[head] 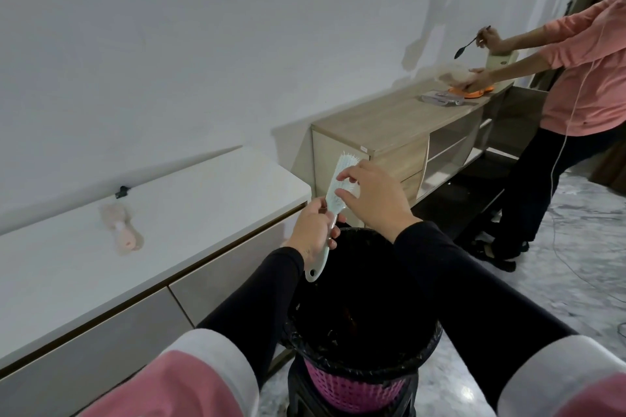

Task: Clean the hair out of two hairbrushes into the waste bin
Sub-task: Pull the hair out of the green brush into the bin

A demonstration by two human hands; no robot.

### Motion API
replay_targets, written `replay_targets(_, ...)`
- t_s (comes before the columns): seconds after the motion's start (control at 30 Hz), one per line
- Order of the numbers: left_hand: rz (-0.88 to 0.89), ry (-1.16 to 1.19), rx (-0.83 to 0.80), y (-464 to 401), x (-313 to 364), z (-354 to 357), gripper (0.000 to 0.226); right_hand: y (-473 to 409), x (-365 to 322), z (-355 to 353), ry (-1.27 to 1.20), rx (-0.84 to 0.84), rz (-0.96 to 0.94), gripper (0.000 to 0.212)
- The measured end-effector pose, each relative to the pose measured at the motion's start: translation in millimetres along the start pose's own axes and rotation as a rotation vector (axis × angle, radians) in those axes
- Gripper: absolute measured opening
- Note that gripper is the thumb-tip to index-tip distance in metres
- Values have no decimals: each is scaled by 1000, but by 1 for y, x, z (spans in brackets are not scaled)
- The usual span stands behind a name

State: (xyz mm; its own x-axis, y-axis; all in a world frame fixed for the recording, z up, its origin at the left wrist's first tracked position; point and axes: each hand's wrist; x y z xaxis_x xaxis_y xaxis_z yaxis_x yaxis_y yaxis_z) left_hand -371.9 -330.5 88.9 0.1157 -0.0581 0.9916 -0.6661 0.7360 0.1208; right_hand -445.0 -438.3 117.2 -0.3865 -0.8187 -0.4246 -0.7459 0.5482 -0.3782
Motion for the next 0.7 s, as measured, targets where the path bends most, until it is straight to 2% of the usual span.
replay_targets(0.1,0,-1,13,4,-1,5,34,5,-3,11,122,119,-46,25)
replay_targets(0.17,-16,22,19,6,-3,5,37,5,-6,15,80,158,-16,19)
replay_targets(0.23,-29,41,23,9,-3,4,39,3,-7,19,-104,107,165,16)
replay_targets(0.33,-33,63,37,12,-3,0,35,3,-13,23,-567,-16,442,15)
replay_targets(0.43,-13,22,65,13,-5,-7,36,6,-17,16,-873,-34,515,22)
replay_targets(0.5,-3,-15,82,14,-7,-12,38,6,-11,9,-946,-36,534,31)
replay_targets(0.57,1,-31,99,15,-6,-15,35,8,-1,8,-874,-16,516,31)
replay_targets(0.67,13,-54,126,15,-3,-18,33,10,15,13,-483,16,523,17)
replay_targets(0.7,21,-48,133,15,-2,-19,33,12,20,16,-332,10,510,21)
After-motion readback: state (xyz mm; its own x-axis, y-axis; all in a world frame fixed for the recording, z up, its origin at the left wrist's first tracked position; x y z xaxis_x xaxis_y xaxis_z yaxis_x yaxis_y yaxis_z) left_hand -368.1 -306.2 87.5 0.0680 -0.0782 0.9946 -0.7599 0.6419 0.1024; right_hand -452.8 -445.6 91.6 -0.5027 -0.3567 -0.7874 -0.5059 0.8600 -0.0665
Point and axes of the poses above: each hand's wrist, its own y-axis away from the middle knuckle, its own z-axis out of the palm, x = y × z, and after that the axes turned 4 degrees about z, right-handed
